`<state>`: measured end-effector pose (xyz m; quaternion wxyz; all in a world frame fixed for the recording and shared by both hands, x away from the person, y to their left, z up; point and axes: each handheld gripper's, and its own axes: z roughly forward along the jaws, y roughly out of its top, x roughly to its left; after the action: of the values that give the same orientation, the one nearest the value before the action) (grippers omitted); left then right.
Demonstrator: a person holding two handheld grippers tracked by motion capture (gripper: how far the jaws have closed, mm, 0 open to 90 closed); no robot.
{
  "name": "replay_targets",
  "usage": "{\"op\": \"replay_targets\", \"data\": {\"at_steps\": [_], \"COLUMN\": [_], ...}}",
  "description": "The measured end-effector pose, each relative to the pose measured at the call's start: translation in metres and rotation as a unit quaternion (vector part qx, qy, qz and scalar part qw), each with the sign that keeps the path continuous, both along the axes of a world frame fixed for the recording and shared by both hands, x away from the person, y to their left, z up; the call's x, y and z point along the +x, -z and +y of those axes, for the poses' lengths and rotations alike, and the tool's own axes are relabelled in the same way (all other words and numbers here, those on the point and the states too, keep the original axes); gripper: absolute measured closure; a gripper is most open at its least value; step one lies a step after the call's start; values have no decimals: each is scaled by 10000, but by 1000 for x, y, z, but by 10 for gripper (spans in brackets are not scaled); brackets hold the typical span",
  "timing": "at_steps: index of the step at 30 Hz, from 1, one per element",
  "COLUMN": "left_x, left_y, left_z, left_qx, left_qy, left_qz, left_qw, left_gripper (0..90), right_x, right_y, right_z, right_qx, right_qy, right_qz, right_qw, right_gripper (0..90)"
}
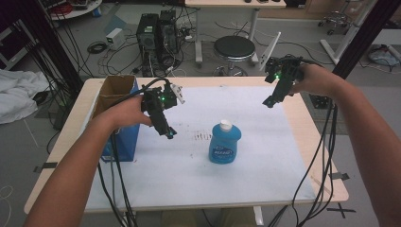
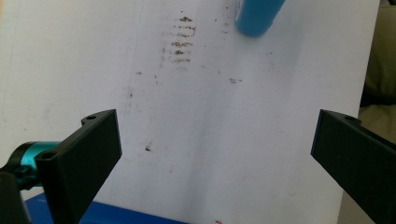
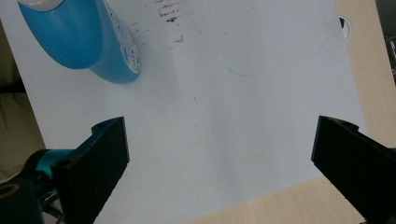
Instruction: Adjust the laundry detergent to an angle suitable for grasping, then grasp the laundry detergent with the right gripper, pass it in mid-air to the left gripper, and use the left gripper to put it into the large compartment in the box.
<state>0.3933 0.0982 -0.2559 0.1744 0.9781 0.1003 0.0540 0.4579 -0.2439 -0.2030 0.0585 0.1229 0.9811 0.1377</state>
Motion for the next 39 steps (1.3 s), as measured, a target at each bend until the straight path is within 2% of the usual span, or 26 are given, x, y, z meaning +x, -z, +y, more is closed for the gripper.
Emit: {"op": "replay_targets", "data": {"at_steps": [10, 17, 25, 34, 39], "left_x": [0, 1, 3, 2, 2], "left_y": [0, 0, 2, 5, 5], "left_z": [1, 1, 0, 1, 0], "left_qx": [-5, -34, -51, -92, -142], "left_qy": [-60, -12, 28, 122, 179], "left_qz": [-12, 2, 30, 107, 156], "left_qw": [10000, 10000, 10000, 9998, 9996], "left_gripper": [17, 17, 17, 17, 17], "right_x": [0, -7, -13, -25, -35], "right_y": [-1, -3, 4, 11, 22], "right_z": [0, -2, -6, -14, -17], "right_qx": [16, 62, 68, 334, 467], "right_qy": [-43, -45, -60, -178, -248], "right_qz": [-39, -93, -50, -26, 17], "right_qw": [10000, 9999, 9999, 9993, 9986], "right_gripper": [31, 31, 31, 31, 31]}}
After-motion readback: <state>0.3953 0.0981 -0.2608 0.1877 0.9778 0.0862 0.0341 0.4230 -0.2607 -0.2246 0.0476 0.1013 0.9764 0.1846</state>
